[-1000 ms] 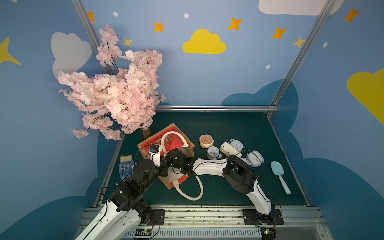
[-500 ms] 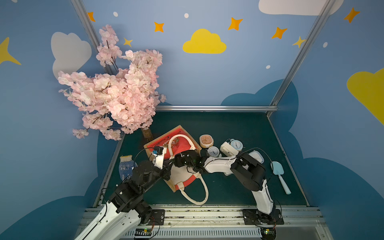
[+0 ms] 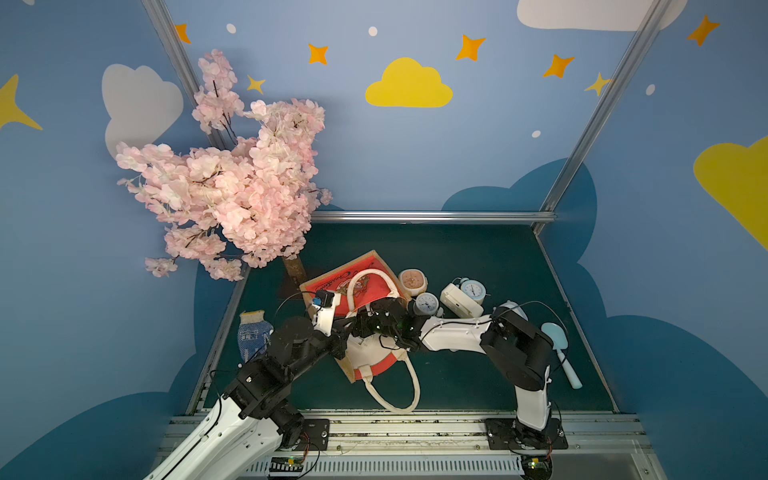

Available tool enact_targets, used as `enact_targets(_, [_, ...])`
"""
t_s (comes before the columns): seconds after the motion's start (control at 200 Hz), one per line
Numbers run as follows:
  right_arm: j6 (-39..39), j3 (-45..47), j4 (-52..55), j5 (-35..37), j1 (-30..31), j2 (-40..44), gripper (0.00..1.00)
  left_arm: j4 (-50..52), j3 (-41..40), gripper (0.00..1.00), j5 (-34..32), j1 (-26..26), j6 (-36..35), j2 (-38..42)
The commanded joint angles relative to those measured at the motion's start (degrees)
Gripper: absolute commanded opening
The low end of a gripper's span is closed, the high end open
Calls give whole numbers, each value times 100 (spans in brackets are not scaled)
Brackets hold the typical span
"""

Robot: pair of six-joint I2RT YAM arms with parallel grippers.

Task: Take the alarm clock out of the canvas bag
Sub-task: Pick up the alarm from the canvas bag.

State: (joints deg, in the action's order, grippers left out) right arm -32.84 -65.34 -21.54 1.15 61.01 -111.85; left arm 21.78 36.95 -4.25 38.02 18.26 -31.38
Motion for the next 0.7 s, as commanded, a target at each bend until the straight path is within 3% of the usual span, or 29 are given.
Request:
enact_targets(0.0, [41,-78,599,-416,-97,289,76,-167,-19,16,78,21,16,164])
enact_targets(0.155, [613,-537,1714,-1007,76,290,80,-153,-99,16,-3,19,11,345])
enact_targets(0.24, [1337,-827,2450,-917,235,142,84,-118,-133,16,-23,19,11,449])
enact_targets(0.325, [1586,-1094,3086,-992,260,-8,84,-91,-232,16,-49,21,52,602])
enact_targets(0.506, [2001,-1069,3409,-1063,451,-62,84,-88,-401,17,-150,21,113,842])
enact_targets(0.696, [2194,-1025,3830,-610,451,-117,86,-47,-311,17,-139,21,55,772])
